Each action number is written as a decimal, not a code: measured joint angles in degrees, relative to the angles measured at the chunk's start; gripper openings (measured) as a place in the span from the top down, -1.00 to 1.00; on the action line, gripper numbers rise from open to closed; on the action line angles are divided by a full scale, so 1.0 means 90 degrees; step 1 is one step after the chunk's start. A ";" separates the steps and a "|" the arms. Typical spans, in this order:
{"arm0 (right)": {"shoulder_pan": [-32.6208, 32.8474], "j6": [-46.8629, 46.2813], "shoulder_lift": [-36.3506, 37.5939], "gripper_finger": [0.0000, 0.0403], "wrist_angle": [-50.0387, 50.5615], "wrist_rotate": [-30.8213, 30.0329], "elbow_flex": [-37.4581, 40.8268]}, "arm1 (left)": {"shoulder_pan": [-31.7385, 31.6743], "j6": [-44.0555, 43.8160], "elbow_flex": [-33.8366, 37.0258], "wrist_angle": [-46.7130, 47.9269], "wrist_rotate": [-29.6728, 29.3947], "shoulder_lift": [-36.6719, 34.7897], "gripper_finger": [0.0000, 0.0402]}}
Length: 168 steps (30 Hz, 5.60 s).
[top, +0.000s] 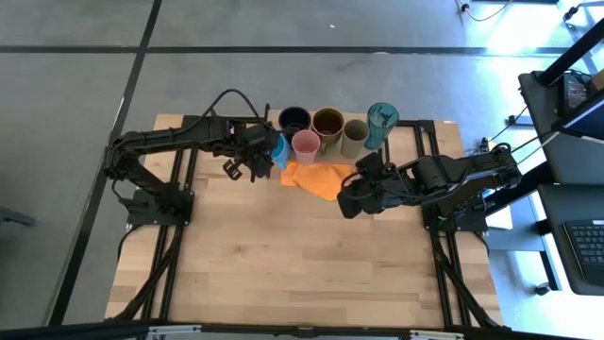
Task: Stack small to large cups/mugs on shelf
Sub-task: Put the blue mug on the shelf, then return to Home Position
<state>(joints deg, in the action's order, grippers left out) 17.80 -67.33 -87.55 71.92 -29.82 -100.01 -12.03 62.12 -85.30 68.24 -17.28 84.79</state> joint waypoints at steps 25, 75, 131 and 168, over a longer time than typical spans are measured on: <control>0.0000 0.0034 0.0000 0.16 0.0097 0.0114 0.0000 | 0.0073 -0.0074 0.0000 -0.0116 -0.0469 0.0000 0.78; 0.0002 0.0036 0.0002 0.16 0.0360 0.0116 0.0000 | 0.0320 -0.2609 0.0005 0.0120 -0.1091 -0.1062 0.65; 0.1260 0.3319 0.0000 0.16 -0.0916 0.0777 -0.2375 | 0.3944 -0.8198 0.0002 -0.4662 -0.0636 -0.1562 0.65; 0.1907 0.5123 0.0082 0.16 -0.5232 0.2007 -0.0296 | 0.4078 -0.8150 0.2223 -0.8050 0.0739 -0.1759 0.65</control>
<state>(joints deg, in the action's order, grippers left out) 34.96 -21.22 -86.81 24.83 -11.76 -102.67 24.67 -11.23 -65.29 -4.21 -10.63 68.96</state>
